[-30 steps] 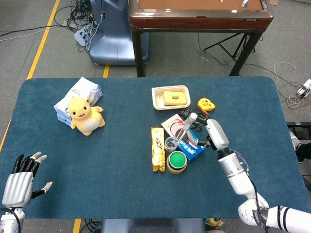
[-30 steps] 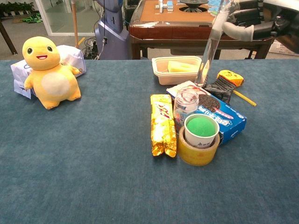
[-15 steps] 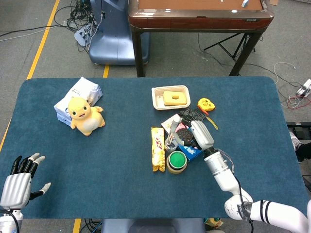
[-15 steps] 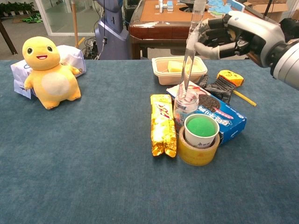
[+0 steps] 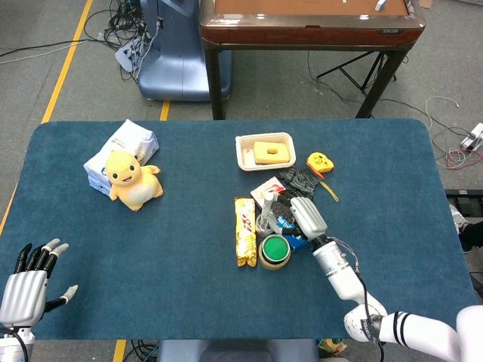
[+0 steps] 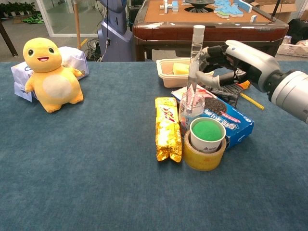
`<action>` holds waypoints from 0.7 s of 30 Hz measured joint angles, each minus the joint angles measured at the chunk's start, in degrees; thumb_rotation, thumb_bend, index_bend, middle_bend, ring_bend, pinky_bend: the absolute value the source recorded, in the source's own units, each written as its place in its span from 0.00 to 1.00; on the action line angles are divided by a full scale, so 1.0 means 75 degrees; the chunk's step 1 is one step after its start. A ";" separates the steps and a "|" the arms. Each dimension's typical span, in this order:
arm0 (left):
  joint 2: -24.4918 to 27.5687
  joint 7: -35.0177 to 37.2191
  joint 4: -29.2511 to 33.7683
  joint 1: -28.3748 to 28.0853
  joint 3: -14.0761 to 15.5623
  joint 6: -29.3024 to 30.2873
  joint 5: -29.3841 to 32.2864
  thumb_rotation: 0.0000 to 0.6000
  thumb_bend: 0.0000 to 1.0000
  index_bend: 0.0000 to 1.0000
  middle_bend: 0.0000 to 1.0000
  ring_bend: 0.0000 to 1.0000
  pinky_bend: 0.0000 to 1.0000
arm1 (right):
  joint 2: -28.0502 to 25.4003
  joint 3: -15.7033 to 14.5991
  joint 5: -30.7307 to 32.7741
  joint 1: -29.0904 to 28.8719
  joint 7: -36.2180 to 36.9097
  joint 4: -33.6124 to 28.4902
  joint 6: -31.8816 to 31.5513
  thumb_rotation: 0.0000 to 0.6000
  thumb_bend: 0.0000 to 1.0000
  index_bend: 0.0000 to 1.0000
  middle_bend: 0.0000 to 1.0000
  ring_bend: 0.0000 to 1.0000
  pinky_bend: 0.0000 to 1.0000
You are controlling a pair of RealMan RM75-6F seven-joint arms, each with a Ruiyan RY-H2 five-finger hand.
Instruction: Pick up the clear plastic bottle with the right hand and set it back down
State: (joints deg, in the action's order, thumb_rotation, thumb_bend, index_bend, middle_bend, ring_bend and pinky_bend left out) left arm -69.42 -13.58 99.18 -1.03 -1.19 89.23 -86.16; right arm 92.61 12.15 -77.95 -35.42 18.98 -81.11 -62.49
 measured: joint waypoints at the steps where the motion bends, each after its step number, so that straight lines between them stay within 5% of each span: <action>1: -0.0001 -0.0004 0.0000 -0.0001 0.0001 -0.0005 0.0000 1.00 0.20 0.19 0.12 0.12 0.00 | 0.0030 -0.0019 -0.0005 0.0008 0.0026 0.0077 0.0002 1.00 0.58 0.67 0.46 0.32 0.19; 11: -0.0048 -0.0029 -0.0035 -0.0014 0.0003 -0.0072 0.0036 1.00 0.20 0.19 0.12 0.12 0.00 | 0.0242 -0.0194 0.0031 0.0032 0.0114 0.0595 0.0252 1.00 0.50 0.65 0.39 0.29 0.19; 16: -0.0050 -0.0025 -0.0036 -0.0010 0.0000 -0.0054 0.0017 1.00 0.20 0.19 0.12 0.12 0.00 | 0.0118 -0.0242 0.0044 0.0005 0.0098 0.0514 0.0459 1.00 0.25 0.41 0.24 0.19 0.19; 21: -0.0050 -0.0039 -0.0034 -0.0018 0.0011 -0.0100 0.0029 1.00 0.20 0.19 0.12 0.12 0.00 | -0.0197 -0.0227 0.0016 0.0044 0.0076 0.0216 0.0430 1.00 0.18 0.26 0.15 0.16 0.19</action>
State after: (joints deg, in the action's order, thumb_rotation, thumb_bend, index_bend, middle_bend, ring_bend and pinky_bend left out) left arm -69.79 -13.87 98.92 -1.17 -1.11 88.49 -85.93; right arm 91.13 10.45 -77.83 -35.09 19.55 -79.49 -59.26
